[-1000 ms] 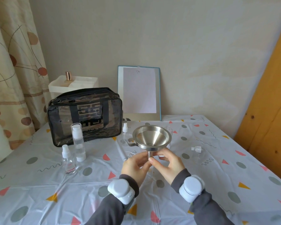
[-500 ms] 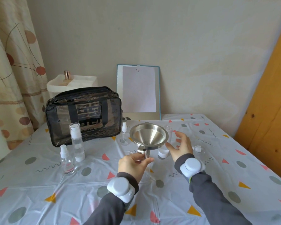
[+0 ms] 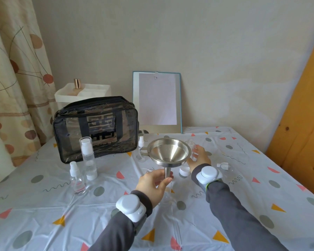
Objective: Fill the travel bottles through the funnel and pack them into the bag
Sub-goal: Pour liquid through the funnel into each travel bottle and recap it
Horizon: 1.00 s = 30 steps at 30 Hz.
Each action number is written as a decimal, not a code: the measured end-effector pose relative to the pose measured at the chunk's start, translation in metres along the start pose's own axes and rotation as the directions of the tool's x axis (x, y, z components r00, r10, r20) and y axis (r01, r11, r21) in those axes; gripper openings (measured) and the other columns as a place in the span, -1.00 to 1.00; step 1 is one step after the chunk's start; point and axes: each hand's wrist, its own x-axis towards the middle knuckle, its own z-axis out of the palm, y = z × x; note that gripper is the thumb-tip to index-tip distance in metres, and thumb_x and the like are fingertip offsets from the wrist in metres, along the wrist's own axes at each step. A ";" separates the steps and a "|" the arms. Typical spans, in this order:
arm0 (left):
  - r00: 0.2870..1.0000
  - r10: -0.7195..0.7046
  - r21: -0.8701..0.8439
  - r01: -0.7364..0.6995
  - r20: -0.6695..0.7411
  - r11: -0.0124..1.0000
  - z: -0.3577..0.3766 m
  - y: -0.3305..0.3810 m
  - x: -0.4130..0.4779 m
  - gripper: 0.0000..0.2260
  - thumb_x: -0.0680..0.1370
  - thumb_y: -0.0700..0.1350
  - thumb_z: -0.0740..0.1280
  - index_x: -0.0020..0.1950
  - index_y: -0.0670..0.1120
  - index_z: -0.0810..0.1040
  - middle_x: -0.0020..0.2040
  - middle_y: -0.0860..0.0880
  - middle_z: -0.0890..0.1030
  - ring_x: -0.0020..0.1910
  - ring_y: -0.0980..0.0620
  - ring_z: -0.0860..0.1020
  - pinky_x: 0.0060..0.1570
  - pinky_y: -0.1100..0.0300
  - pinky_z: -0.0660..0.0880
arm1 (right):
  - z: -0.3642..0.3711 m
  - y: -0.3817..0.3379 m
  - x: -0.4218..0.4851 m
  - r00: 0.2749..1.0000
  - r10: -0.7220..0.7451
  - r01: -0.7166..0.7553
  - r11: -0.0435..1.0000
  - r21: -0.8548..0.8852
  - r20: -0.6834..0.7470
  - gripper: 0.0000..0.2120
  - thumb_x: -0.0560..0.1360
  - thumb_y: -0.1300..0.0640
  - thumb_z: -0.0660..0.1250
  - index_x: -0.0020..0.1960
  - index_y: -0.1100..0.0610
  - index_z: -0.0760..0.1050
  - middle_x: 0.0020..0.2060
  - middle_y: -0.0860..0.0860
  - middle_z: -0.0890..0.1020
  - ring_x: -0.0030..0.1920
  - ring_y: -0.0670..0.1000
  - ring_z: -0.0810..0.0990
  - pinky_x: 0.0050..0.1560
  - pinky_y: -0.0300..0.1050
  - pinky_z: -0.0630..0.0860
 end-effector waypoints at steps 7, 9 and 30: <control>0.999 0.029 -0.013 -0.029 -0.016 0.999 0.001 -0.004 -0.001 -0.88 0.52 -0.14 0.33 0.03 -0.01 0.59 -0.06 0.14 0.64 -0.01 0.24 0.59 0.07 0.44 0.45 | -0.002 -0.002 -0.008 0.999 -0.049 0.048 0.994 0.100 0.014 -0.63 0.45 0.17 0.36 0.22 0.01 0.37 0.03 0.01 0.50 0.04 0.03 0.49 0.07 -0.14 0.39; 0.999 0.021 -0.059 -0.022 -0.024 0.998 0.002 -0.004 -0.002 -0.89 0.51 -0.15 0.34 0.02 -0.02 0.59 -0.06 0.12 0.65 -0.01 0.22 0.60 0.07 0.43 0.46 | -0.007 -0.005 -0.014 0.996 -0.088 0.090 0.984 0.154 -0.021 -0.67 0.44 0.20 0.39 0.11 -0.07 0.39 0.02 -0.02 0.51 0.02 -0.01 0.47 0.02 -0.20 0.34; 0.999 -0.022 0.022 0.023 -0.046 0.999 0.004 -0.003 -0.002 -0.90 0.52 -0.07 0.33 0.01 0.02 0.60 -0.08 0.14 0.63 -0.02 0.21 0.57 0.03 0.37 0.43 | -0.071 -0.065 -0.045 0.855 -0.509 0.502 0.860 -0.090 -0.102 -0.51 0.35 0.25 0.48 0.26 0.08 0.49 0.08 -0.17 0.49 0.10 -0.15 0.42 0.03 -0.71 0.12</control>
